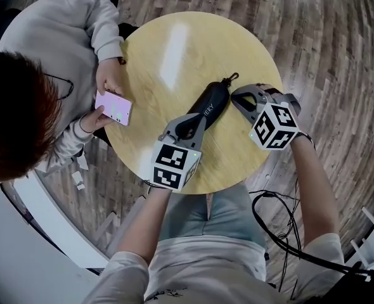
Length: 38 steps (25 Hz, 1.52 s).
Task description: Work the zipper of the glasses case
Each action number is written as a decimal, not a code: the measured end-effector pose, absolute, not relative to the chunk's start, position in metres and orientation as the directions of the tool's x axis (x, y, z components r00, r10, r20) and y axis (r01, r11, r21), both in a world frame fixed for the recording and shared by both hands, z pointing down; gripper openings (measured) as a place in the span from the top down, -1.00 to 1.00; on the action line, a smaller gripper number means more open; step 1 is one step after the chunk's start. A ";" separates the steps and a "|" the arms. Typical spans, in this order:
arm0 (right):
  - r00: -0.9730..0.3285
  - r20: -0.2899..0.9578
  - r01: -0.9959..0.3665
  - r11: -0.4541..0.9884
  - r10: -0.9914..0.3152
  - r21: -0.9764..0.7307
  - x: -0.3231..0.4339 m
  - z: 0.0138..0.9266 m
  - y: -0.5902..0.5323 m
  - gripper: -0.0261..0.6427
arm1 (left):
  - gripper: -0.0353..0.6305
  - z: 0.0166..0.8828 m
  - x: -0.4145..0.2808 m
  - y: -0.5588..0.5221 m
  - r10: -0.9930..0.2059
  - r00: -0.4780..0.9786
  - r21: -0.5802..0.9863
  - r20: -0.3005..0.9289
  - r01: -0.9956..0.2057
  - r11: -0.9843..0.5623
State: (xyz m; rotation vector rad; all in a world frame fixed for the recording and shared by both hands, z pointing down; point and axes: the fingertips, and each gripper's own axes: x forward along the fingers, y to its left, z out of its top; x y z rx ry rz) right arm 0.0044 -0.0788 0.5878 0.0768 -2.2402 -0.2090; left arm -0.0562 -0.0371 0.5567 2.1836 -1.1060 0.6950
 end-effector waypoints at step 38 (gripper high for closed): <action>-0.689 0.724 -0.076 0.996 -0.021 -0.044 0.004 0.592 0.020 0.92 | 0.88 0.555 0.000 -0.063 -0.484 0.604 0.270 0.633 -0.759 -0.593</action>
